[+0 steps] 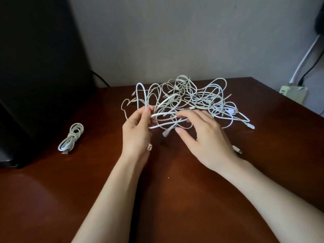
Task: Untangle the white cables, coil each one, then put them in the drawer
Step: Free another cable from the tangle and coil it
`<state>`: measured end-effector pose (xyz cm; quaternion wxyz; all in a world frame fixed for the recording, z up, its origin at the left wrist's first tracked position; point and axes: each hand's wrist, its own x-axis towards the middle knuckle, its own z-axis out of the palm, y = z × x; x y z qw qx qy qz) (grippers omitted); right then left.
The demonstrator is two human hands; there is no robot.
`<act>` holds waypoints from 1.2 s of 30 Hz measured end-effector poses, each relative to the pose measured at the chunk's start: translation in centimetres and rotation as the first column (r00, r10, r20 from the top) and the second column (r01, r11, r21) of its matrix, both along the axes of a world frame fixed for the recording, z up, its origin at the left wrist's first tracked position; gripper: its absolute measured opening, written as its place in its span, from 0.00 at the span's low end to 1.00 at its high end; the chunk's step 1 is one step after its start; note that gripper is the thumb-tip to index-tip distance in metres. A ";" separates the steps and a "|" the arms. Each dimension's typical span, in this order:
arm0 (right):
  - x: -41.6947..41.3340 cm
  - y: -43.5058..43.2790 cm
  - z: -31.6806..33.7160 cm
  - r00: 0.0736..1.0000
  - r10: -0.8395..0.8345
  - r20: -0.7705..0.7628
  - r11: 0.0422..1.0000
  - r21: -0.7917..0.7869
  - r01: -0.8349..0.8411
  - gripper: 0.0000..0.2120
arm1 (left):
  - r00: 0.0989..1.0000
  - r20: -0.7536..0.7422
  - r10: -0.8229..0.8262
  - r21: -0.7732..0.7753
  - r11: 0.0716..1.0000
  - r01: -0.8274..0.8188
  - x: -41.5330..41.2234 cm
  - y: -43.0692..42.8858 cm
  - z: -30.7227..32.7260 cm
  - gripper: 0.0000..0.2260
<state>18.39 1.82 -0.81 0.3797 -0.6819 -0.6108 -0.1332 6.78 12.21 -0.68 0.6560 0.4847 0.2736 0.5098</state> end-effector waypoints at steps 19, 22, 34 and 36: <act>0.3 -0.8 1.6 0.866 0.233 -0.443 0.969 0.031 -0.245 0.08 | 0.967 0.113 -0.228 -0.226 0.942 0.248 -0.9 -0.7 2.2 0.23; -0.3 -1.4 2.7 0.772 0.277 -0.573 0.950 0.039 -0.311 0.11 | 0.975 0.126 -0.186 -0.248 0.945 0.212 -1.5 -0.4 2.2 0.21; 1.5 -1.1 4.4 -0.074 0.361 -0.930 0.931 0.354 0.091 0.08 | 0.946 -0.289 -0.149 -0.078 0.988 0.132 -0.6 -0.6 0.8 0.21; 2.5 -0.9 4.3 -0.255 0.447 -0.857 0.887 0.389 0.248 0.07 | 0.930 -0.333 -0.152 -0.028 0.988 0.151 -0.6 -0.7 0.8 0.16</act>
